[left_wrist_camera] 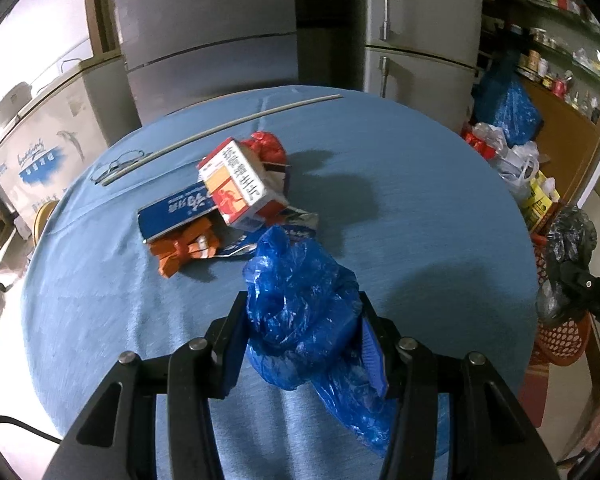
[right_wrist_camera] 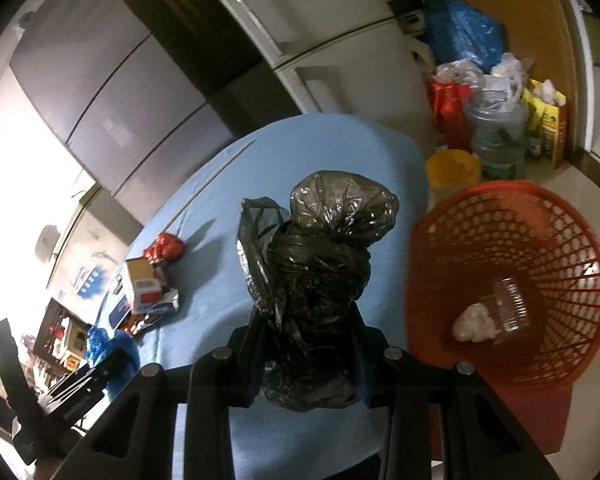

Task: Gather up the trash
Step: 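Drop the black bag in the basket with the right tool while the left drops the blue bags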

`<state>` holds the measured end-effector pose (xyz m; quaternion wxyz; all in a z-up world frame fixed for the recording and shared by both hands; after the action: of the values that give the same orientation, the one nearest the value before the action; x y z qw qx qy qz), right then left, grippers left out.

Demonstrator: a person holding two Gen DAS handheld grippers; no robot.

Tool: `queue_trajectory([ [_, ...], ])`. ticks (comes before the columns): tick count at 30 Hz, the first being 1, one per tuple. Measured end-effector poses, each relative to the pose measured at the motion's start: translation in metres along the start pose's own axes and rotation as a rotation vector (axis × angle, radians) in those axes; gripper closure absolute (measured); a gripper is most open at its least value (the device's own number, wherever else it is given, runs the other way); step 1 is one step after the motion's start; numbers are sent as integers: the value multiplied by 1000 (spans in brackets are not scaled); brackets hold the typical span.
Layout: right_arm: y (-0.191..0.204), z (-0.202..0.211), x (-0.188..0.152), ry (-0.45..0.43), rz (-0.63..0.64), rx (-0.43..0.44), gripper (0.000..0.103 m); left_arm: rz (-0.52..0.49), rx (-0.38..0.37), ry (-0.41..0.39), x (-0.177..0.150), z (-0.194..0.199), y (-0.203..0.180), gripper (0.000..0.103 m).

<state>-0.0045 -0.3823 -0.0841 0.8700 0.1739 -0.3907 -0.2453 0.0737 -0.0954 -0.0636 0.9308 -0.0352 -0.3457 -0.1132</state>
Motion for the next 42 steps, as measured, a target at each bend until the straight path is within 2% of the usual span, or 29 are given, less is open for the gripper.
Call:
queue_trajectory([
  [9,-49,18,15,-36,-48,-93,65,-44,-37,-9,10,-2,-29,52],
  [21,-88,35,29,-70,-57,-183,65,-151,-136,-42,37,-1,-103,52],
  [31,-134,30,27,-24,-92,-263,65,-223,-193,-42,45,-5,-155,52],
  [42,-161,27,20,28,-103,-304,65,-273,-234,-31,47,-10,-192,52],
])
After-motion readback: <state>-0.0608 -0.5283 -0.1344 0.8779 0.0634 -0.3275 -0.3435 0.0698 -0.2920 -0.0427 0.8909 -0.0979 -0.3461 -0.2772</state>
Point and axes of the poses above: each gripper's, at about its wrist camera, not at the fingertips, and z roughly against the way its jaws point, y to its left, x to its top, the point moved 7 cm from there along -z, roughly the way its jaws point, and after that the axes turned 2 degrees about -x, right-handed, at the moved point
